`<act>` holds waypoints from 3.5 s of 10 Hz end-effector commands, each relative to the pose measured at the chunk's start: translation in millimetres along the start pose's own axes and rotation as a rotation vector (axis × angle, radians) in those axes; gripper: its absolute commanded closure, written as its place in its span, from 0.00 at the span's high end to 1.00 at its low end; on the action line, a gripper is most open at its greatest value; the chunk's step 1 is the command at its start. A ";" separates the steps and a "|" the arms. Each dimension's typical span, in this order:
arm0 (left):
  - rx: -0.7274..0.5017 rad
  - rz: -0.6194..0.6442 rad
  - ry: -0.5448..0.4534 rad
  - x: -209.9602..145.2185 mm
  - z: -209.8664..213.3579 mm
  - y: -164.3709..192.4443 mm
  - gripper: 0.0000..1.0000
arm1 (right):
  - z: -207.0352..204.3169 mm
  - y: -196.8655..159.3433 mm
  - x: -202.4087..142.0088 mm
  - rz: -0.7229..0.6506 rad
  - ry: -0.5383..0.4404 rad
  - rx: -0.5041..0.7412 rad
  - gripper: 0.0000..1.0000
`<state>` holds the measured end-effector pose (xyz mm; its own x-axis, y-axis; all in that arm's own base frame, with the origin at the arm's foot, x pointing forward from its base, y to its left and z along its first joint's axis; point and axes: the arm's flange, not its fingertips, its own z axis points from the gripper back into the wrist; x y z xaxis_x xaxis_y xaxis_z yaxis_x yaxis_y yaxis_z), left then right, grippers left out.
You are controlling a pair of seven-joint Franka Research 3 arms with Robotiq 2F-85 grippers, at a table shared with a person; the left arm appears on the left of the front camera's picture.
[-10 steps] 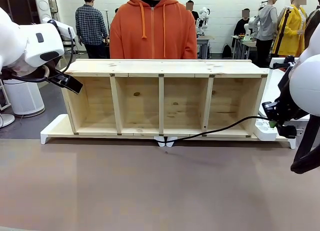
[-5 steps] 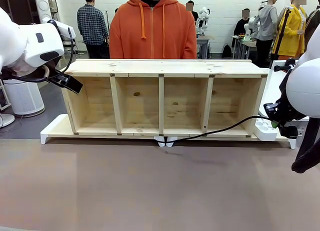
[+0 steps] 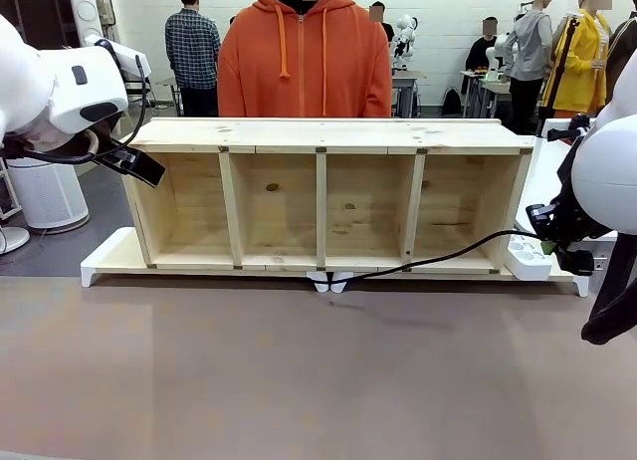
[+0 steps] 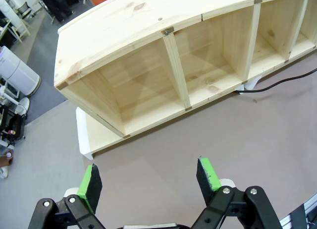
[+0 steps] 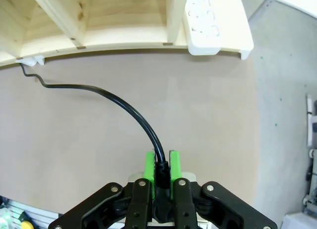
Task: Perform cable management.
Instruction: Pull the grasped Power Cable to the location of the Power Strip.
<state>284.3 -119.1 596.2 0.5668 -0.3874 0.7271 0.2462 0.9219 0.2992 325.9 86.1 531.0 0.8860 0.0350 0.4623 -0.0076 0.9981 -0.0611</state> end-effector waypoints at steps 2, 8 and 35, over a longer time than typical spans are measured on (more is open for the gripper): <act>0.002 -0.002 -0.011 0.5 -1.6 -0.6 1.00 | -3.6 -41.3 -4.2 -0.096 0.043 0.021 0.15; 0.002 -0.002 -0.011 0.5 -1.6 -0.6 1.00 | 6.6 -127.5 24.9 -0.180 0.004 -0.080 0.15; 0.002 -0.002 -0.011 0.5 -1.6 -0.6 1.00 | -70.2 -109.7 178.8 0.128 -0.114 0.010 0.15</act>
<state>284.4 -119.2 596.2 0.5667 -0.3875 0.7272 0.2463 0.9218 0.2992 517.0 -21.1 558.7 0.8209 0.1645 0.5469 -0.1209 0.9860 -0.1150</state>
